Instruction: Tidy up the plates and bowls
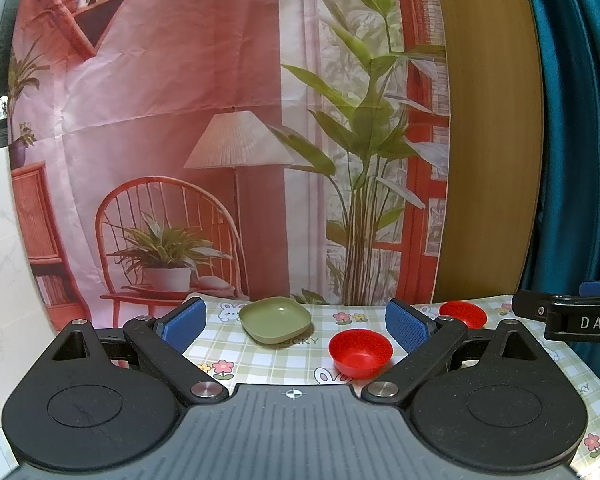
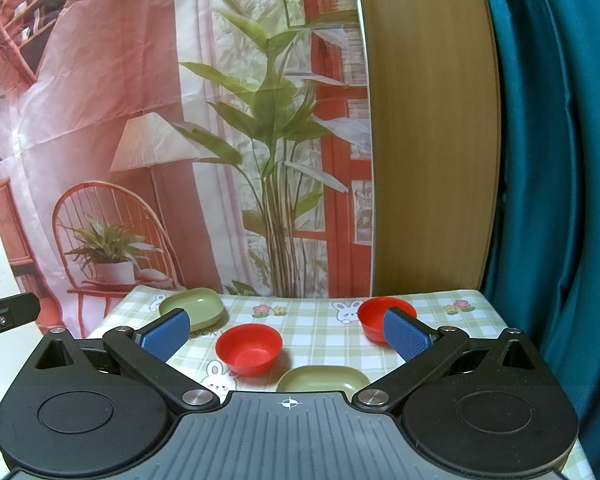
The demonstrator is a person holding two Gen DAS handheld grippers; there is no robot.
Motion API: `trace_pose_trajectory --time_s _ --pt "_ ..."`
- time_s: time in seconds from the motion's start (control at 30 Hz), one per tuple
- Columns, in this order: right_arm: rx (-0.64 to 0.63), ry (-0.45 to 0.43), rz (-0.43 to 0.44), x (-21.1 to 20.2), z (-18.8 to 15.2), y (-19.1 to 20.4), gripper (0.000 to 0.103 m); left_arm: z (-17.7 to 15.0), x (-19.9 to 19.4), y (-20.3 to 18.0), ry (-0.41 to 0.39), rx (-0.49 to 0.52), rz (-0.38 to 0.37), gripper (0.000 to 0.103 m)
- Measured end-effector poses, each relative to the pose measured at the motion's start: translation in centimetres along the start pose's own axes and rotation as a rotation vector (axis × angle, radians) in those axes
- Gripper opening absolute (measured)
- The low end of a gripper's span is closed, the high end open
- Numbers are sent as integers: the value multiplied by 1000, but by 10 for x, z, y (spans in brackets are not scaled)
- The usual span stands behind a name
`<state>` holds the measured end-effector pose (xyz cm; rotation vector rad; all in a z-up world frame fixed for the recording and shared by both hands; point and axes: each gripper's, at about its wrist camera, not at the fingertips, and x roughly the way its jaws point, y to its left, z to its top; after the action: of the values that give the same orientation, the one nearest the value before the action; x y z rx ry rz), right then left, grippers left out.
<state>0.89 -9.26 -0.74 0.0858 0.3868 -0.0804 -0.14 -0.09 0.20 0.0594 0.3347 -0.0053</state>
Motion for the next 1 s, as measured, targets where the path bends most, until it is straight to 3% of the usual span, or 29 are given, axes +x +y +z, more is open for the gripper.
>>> trace_pose_trajectory --time_s 1.0 --pt "-1 -4 -1 -3 1 2 103 -1 0 -1 0 -7 -2 98"
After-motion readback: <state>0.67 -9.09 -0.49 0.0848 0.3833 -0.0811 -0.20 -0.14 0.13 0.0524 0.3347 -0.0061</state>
